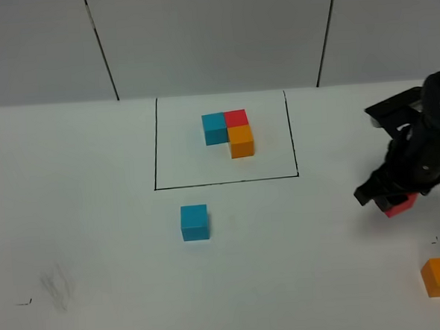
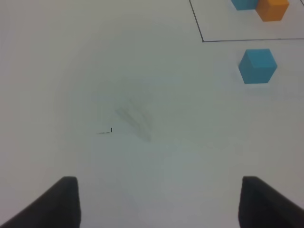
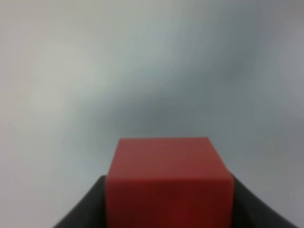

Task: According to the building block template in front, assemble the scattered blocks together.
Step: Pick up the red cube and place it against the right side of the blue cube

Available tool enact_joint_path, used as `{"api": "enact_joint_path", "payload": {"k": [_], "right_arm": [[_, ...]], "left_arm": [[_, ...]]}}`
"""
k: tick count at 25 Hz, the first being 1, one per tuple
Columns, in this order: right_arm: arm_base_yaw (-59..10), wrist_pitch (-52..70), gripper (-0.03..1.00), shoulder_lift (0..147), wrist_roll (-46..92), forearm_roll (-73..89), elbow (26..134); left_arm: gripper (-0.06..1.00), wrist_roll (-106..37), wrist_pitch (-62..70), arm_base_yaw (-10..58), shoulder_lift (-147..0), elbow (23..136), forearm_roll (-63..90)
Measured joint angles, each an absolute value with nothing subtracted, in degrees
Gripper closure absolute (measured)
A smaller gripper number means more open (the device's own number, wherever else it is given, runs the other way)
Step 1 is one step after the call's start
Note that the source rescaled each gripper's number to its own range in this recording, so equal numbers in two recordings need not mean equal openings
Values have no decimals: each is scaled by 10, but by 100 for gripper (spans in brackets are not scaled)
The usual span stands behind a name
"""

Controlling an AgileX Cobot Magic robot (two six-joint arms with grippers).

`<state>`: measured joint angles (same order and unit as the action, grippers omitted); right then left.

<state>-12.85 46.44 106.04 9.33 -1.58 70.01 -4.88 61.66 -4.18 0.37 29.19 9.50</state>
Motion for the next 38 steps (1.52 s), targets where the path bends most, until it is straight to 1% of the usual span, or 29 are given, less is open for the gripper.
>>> {"api": "enact_joint_path", "payload": {"k": [5, 9, 19, 26, 30, 38], "right_arm": [[-203, 472, 97, 1060, 151, -12, 749], [-237, 488, 97, 1060, 208, 19, 774], [-248, 541, 97, 1060, 417, 126, 776], [-298, 518, 97, 1061, 539, 129, 776], [-321, 480, 97, 1072, 570, 130, 776], [-323, 463, 97, 1097, 586, 130, 776]], "left_arm": [[-6, -49, 617, -42, 4, 292, 95], [-6, -49, 617, -42, 4, 292, 95], [-6, -49, 617, -42, 4, 292, 95], [-6, -49, 617, -42, 4, 292, 95], [-6, -49, 617, -42, 4, 292, 95], [-6, -49, 617, -42, 4, 292, 95]]}}
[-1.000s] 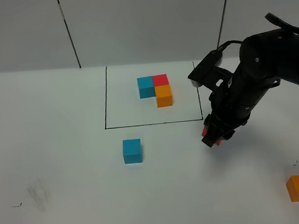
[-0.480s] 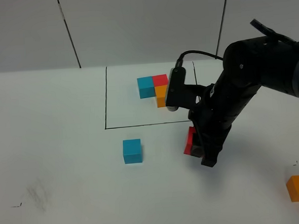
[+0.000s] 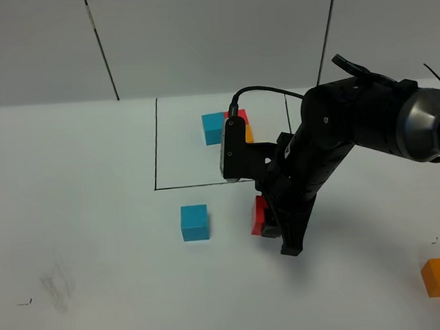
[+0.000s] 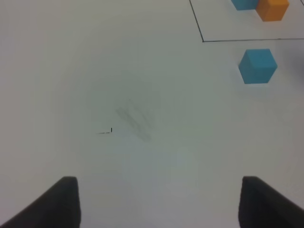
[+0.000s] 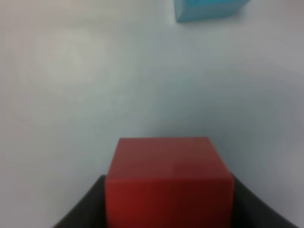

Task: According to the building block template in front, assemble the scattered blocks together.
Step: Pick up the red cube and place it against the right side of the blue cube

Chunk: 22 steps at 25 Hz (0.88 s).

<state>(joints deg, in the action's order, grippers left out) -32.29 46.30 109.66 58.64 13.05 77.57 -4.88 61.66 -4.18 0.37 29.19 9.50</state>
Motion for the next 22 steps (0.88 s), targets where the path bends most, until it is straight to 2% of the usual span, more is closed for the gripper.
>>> {"api": "enact_joint_path", "payload": {"k": [6, 14, 22], "right_arm": [[-346, 450, 97, 1107, 590, 113, 788], [-357, 512, 97, 1191, 570, 90, 893], [-357, 524, 97, 1198, 569, 83, 901]], "left_arm": [[-6, -49, 617, -42, 4, 292, 95], [-6, -49, 617, -42, 4, 292, 95], [-6, -49, 617, -42, 4, 292, 95]]}}
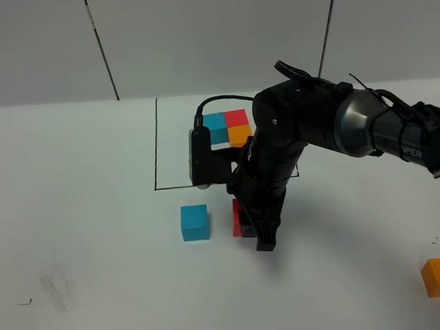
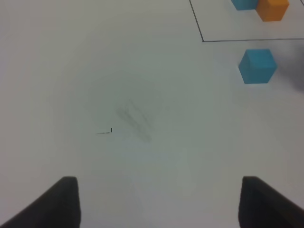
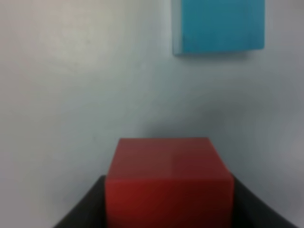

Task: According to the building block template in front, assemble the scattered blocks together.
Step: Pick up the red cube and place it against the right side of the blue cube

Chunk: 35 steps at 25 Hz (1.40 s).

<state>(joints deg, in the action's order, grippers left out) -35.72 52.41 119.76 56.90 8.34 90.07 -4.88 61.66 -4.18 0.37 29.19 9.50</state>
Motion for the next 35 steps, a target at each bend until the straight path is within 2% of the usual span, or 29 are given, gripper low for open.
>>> {"api": "enact_joint_path", "payload": {"k": [13, 25, 35], "right_arm": [[-357, 569, 97, 1214, 570, 85, 963], [-357, 611, 97, 1288, 569, 81, 1025], [-357, 605, 97, 1288, 555, 53, 1032]], "left_arm": [[-6, -49, 617, -42, 4, 292, 95], [-6, -49, 617, -42, 4, 292, 95], [-6, -49, 617, -42, 4, 292, 95]]}}
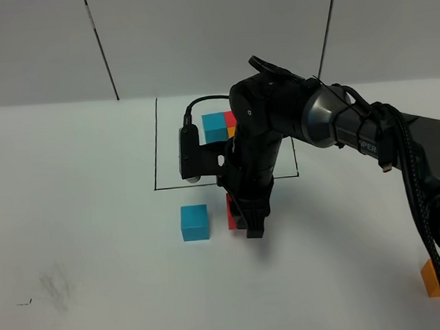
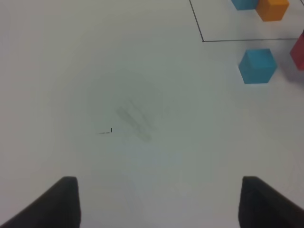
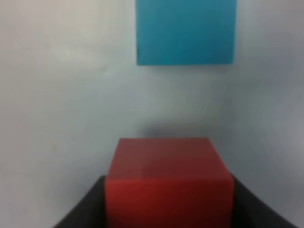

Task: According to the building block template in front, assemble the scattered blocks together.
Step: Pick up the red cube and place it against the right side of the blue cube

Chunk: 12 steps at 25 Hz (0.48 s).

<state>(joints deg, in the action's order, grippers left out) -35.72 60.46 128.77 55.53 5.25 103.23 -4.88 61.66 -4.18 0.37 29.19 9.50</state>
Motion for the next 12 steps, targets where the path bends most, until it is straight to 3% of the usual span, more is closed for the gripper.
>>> {"api": "enact_joint_path", "payload": {"k": [12], "right_arm": [[-358, 602, 97, 1288, 562, 53, 1032]], "left_arm": [[-6, -49, 617, -42, 4, 292, 95]]}}
